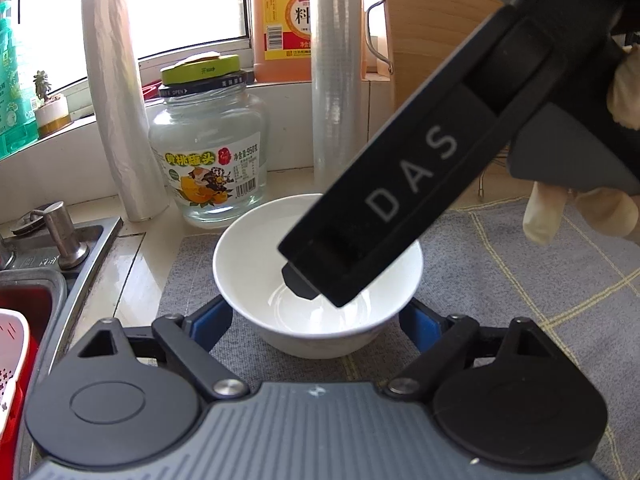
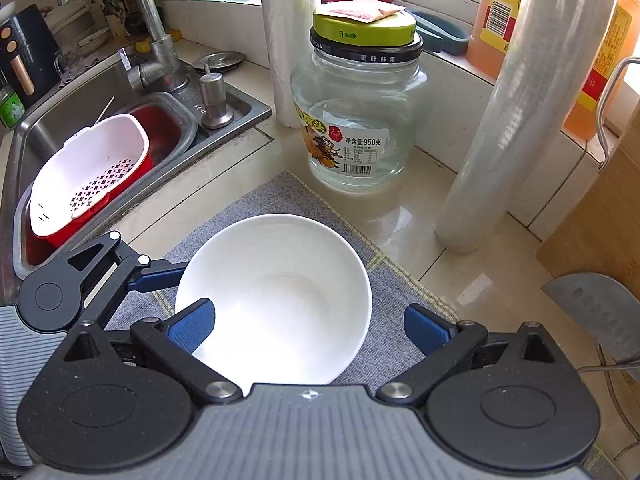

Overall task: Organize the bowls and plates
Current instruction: 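Grasp the rim of the white bowl near the sink with the right tool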

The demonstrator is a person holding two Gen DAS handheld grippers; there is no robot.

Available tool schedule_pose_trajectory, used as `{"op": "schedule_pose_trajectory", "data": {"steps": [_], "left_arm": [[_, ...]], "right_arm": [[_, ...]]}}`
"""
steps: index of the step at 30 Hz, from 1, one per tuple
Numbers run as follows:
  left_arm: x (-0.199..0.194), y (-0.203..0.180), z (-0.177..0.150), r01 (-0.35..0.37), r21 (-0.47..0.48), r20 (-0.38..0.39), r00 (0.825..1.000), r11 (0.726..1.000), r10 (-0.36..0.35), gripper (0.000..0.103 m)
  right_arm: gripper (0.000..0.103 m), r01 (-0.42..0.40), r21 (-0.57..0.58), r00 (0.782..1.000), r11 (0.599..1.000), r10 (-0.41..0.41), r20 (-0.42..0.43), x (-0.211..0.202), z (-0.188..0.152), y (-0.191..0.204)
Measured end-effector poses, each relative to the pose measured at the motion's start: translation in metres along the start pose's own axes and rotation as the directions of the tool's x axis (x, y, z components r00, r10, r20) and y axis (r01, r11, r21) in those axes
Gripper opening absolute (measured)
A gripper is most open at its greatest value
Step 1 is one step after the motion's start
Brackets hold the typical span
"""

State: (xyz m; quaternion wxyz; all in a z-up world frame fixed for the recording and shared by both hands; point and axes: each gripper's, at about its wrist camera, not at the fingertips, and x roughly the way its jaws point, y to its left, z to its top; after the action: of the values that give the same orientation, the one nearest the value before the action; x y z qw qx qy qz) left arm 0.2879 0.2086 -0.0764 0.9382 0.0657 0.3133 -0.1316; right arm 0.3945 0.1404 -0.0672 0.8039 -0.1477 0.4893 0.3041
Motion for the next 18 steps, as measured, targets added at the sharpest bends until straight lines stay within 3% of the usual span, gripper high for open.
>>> {"op": "schedule_pose_trajectory", "data": {"steps": [12,18], "left_arm": [[0.001,0.003,0.001,0.017,-0.017,-0.002,1.0,1.0,-0.017,0.089],[-0.001,0.003,0.001,0.016,-0.015,-0.001,1.0,1.0,-0.016,0.089]], "right_arm": [[0.087,-0.044,-0.017,0.999,0.999,0.044,-0.021,0.022,0.01,-0.001],[0.086,-0.062,-0.026,0.998,0.998,0.062,-0.025,0.025,0.012,0.0]]}}
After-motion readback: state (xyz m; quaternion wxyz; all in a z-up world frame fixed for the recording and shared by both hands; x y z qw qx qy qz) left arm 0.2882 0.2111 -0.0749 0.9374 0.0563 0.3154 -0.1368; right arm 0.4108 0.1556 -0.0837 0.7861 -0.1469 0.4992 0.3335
